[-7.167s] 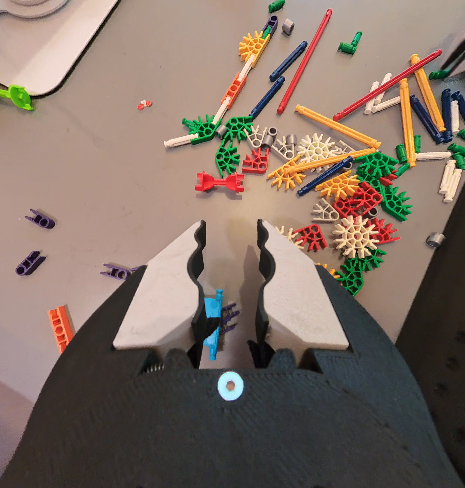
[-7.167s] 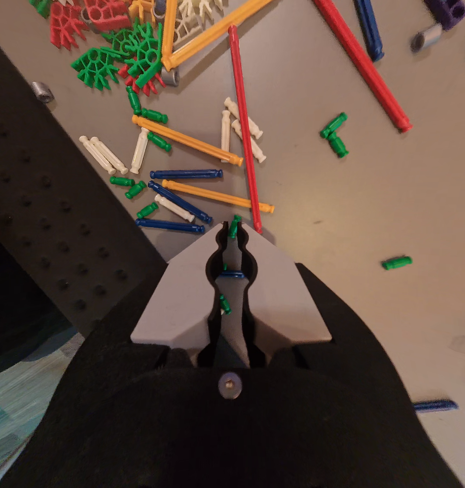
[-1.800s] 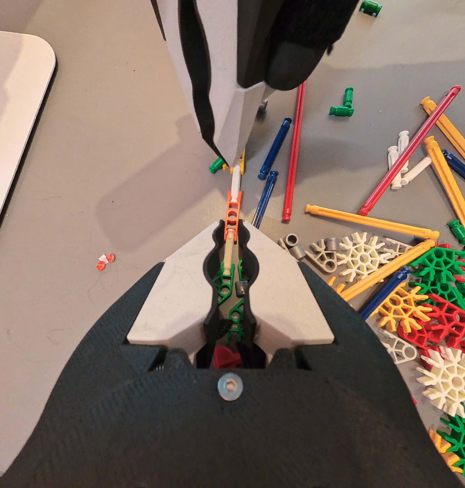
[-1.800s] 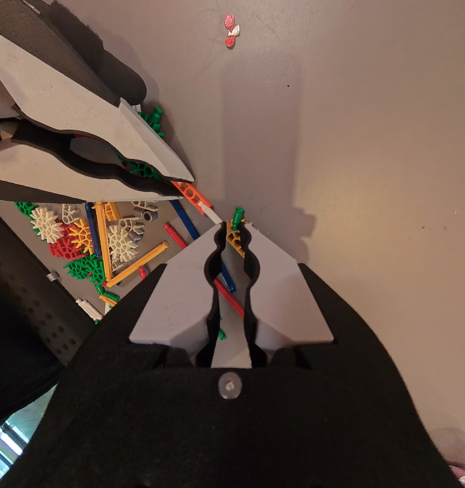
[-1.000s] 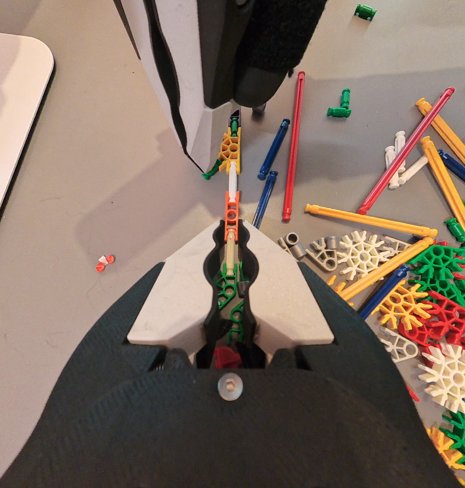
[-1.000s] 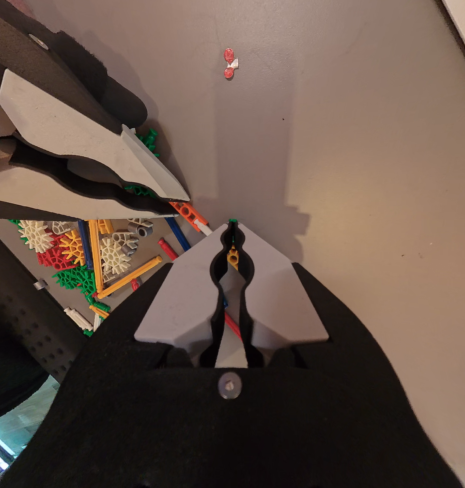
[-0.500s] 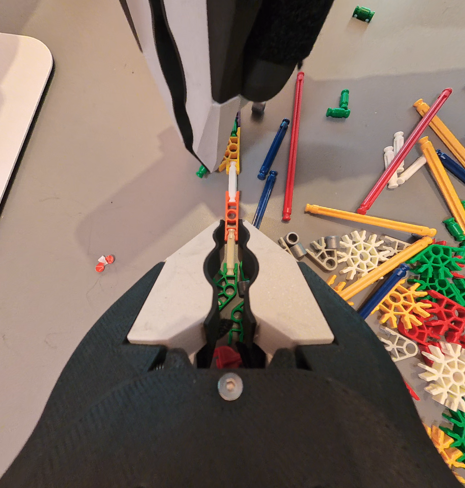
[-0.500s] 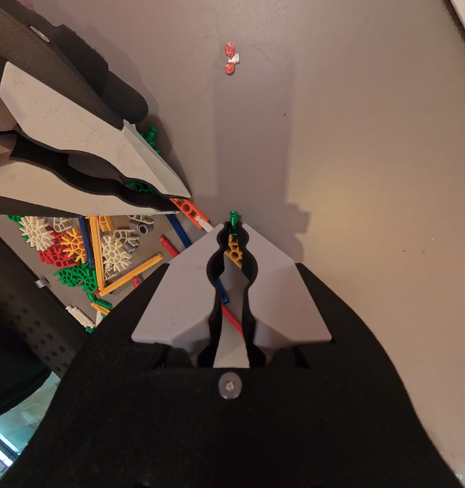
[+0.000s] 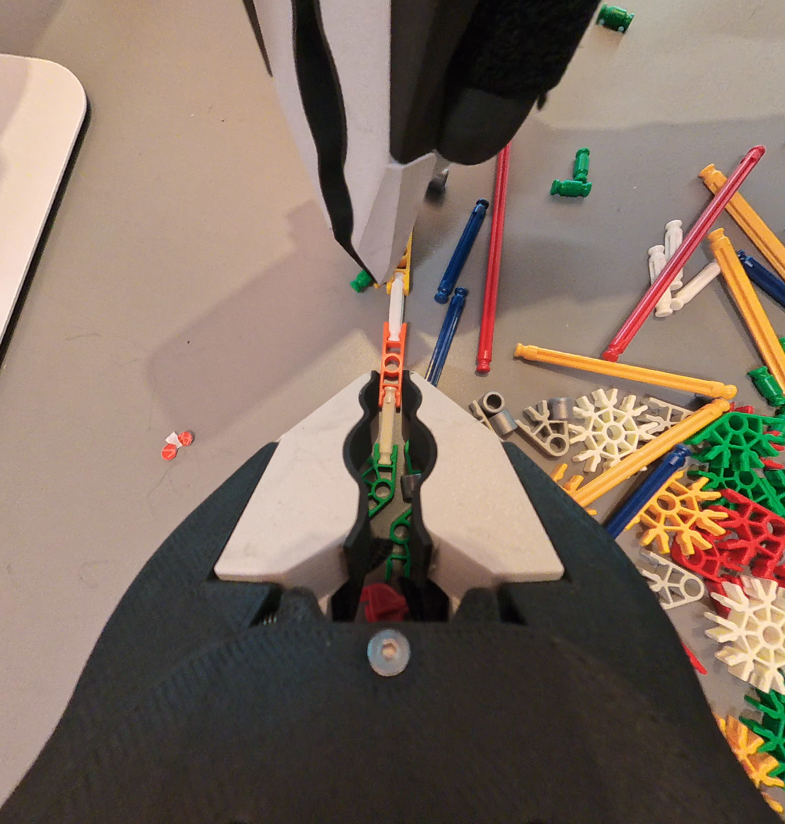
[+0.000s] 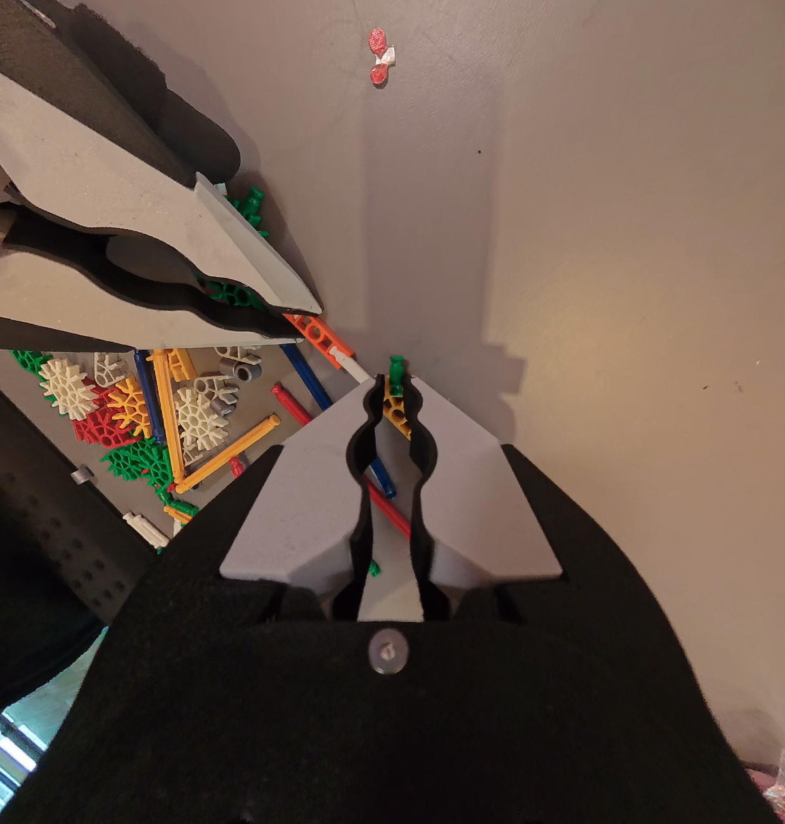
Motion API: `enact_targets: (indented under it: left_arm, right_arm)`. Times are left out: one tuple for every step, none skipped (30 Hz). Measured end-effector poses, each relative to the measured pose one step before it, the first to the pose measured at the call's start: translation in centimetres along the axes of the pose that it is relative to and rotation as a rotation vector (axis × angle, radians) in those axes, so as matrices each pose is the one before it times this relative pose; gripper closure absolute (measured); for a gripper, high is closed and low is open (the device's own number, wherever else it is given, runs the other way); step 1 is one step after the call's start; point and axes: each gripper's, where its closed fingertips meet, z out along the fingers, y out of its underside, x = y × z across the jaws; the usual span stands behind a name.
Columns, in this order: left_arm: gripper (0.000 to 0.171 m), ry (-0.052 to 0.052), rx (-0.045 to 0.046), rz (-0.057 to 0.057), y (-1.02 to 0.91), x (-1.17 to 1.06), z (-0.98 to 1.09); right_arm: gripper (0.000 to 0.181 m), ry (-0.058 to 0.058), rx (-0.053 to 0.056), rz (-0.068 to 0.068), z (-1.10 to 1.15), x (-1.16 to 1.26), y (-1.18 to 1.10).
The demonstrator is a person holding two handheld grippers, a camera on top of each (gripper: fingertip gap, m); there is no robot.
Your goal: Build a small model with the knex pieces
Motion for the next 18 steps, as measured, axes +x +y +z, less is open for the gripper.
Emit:
enact_targets:
  left_arm:
    - [0.164,0.0001,-0.00014,-0.0004,-0.008,-0.004,-0.005]
    - [0.164,-0.0007,-0.00017,0.0004,-0.001,0.000,0.002]
    - [0.164,-0.0006,-0.00052,0.0004,0.004,0.002,0.000]
    - [0.164,-0.0001,-0.00065,0.0000,0.003,0.004,0.002]
    - [0.164,-0.0007,0.00035,-0.0002,-0.002,0.000,0.000]
    - [0.164,-0.0014,0.00082,-0.0003,-0.008,-0.008,0.003]
    - [0.164,-0.0003,-0.00023,-0.0005,-0.007,-0.005,0.008]
    - [0.164,0.0002,-0.00024,-0.0003,0.000,-0.004,0.001]
    - [0.164,-0.0002,0.00008,-0.0005,-0.008,0.000,-0.007]
    - [0.164,-0.0004,0.00033,-0.0003,0.002,-0.003,0.010]
    - [0.164,0.0000,0.00037,-0.0007,0.001,0.000,-0.004]
    - [0.164,0.0002,0.00006,-0.0007,-0.004,-0.001,0.003]
    - [0.164,0.0001,-0.00024,-0.0007,0.000,-0.007,-0.012]
    - [0.164,-0.0001,-0.00070,0.0001,0.003,0.001,0.001]
    - [0.164,-0.0005,-0.00088,0.0008,-0.001,-0.004,0.006]
    - [0.164,-0.0005,-0.00060,0.0004,-0.002,0.008,0.005]
    - [0.164,-0.0004,-0.00022,-0.0001,0.003,-0.005,-0.002]
    - [0.164,-0.0002,0.00056,-0.0006,0.002,0.006,-0.005]
  right_arm:
    - [0.174,-0.0040,0.0050,0.0037,-0.023,-0.049,0.010]
    - [0.173,-0.0048,0.0079,0.0040,-0.026,-0.069,-0.013]
    - [0.172,-0.0047,0.0075,0.0041,-0.010,-0.071,0.001]
    - [0.172,-0.0004,0.0026,0.0014,-0.012,0.005,0.072]
    - [0.174,0.0027,0.0029,-0.0024,-0.046,0.055,0.065]
    - [0.174,-0.0016,0.0070,0.0024,-0.094,0.016,-0.015]
    - [0.173,-0.0056,0.0070,0.0054,-0.095,-0.006,-0.043]
    - [0.174,-0.0009,0.0062,0.0006,-0.100,0.049,-0.070]
    - [0.175,0.0030,0.0036,0.0000,-0.087,0.076,-0.078]
    - [0.174,0.0028,0.0031,-0.0052,-0.045,0.020,-0.139]
    - [0.174,0.0058,0.0048,-0.0096,-0.013,-0.001,-0.214]
    - [0.174,0.0063,0.0019,-0.0065,0.023,0.010,-0.211]
    - [0.175,0.0002,-0.0018,-0.0054,0.106,-0.060,-0.150]
    - [0.176,-0.0016,-0.0017,-0.0034,0.174,-0.046,-0.138]
    - [0.175,0.0016,-0.0038,0.0017,0.199,0.056,-0.078]
    - [0.177,0.0030,-0.0070,0.0007,0.185,0.091,0.001]
    - [0.180,0.0013,-0.0024,-0.0019,0.112,0.037,-0.059]
    - [0.180,0.0003,0.0047,0.0001,0.006,0.007,-0.137]
